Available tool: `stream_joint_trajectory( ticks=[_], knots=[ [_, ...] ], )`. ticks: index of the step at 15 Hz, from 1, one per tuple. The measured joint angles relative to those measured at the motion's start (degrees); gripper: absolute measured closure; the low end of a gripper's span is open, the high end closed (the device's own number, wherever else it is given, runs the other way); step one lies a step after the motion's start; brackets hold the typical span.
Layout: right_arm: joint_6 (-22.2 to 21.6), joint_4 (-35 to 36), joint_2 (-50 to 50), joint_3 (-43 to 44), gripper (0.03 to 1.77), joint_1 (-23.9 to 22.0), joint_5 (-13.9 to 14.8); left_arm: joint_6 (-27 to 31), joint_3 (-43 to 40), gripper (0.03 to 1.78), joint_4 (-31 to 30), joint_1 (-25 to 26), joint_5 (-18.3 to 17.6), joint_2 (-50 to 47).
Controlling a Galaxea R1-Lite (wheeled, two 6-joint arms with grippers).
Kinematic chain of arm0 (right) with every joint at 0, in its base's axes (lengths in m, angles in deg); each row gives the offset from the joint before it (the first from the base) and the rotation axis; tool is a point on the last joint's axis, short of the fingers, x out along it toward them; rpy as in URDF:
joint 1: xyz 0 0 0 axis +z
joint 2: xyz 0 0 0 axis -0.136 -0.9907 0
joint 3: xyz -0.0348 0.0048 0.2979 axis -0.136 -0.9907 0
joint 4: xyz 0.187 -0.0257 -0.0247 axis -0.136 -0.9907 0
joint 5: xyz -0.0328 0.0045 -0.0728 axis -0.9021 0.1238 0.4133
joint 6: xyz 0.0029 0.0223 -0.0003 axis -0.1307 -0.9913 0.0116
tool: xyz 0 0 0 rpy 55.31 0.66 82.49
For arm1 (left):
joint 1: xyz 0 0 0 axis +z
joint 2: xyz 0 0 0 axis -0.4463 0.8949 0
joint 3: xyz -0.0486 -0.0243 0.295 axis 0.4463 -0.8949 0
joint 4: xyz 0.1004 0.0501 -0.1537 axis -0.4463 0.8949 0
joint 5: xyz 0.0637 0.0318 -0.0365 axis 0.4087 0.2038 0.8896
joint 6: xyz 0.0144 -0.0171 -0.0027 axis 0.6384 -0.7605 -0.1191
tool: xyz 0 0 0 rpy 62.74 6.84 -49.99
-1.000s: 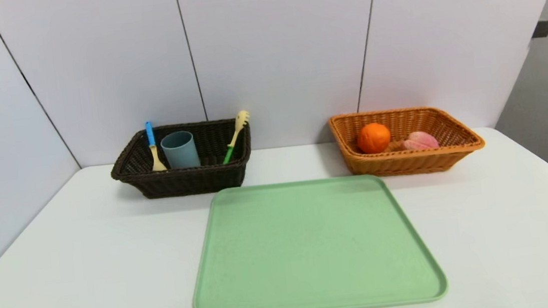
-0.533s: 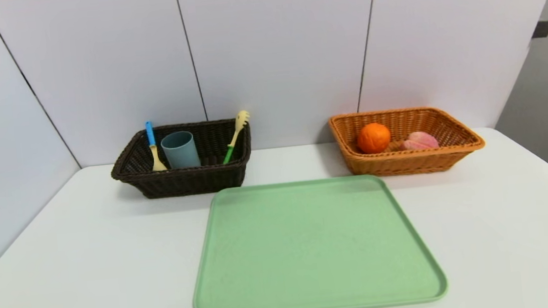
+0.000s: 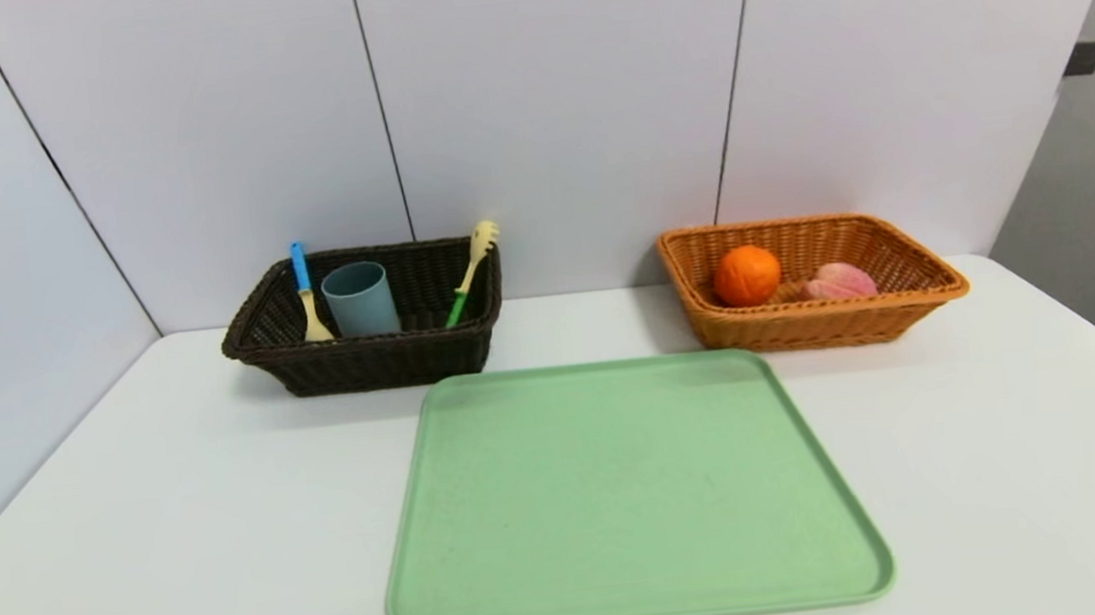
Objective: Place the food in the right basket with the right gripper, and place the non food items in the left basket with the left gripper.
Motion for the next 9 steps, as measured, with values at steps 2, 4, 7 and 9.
stream_joint_trajectory(
  ticks=[2,4,7,9],
  knots=[
    [-2.17,-4.52,0.00,-0.22,0.09,0.02,-1.38,-1.33,-0.96,0.12,0.37,0.01,-0.63,-0.07],
    [-2.60,-4.64,0.00,-0.24,0.09,0.02,-1.46,-2.13,-1.22,0.12,-0.46,0.01,0.20,-0.10],
    [-2.54,-4.64,0.00,-0.27,0.09,0.02,-1.40,-2.62,-1.29,0.12,-1.77,0.01,0.24,-0.11],
    [-2.54,-4.74,0.00,-0.29,0.09,0.02,-1.08,-2.66,-1.29,0.12,-1.82,0.00,0.24,-0.11]
  ],
)
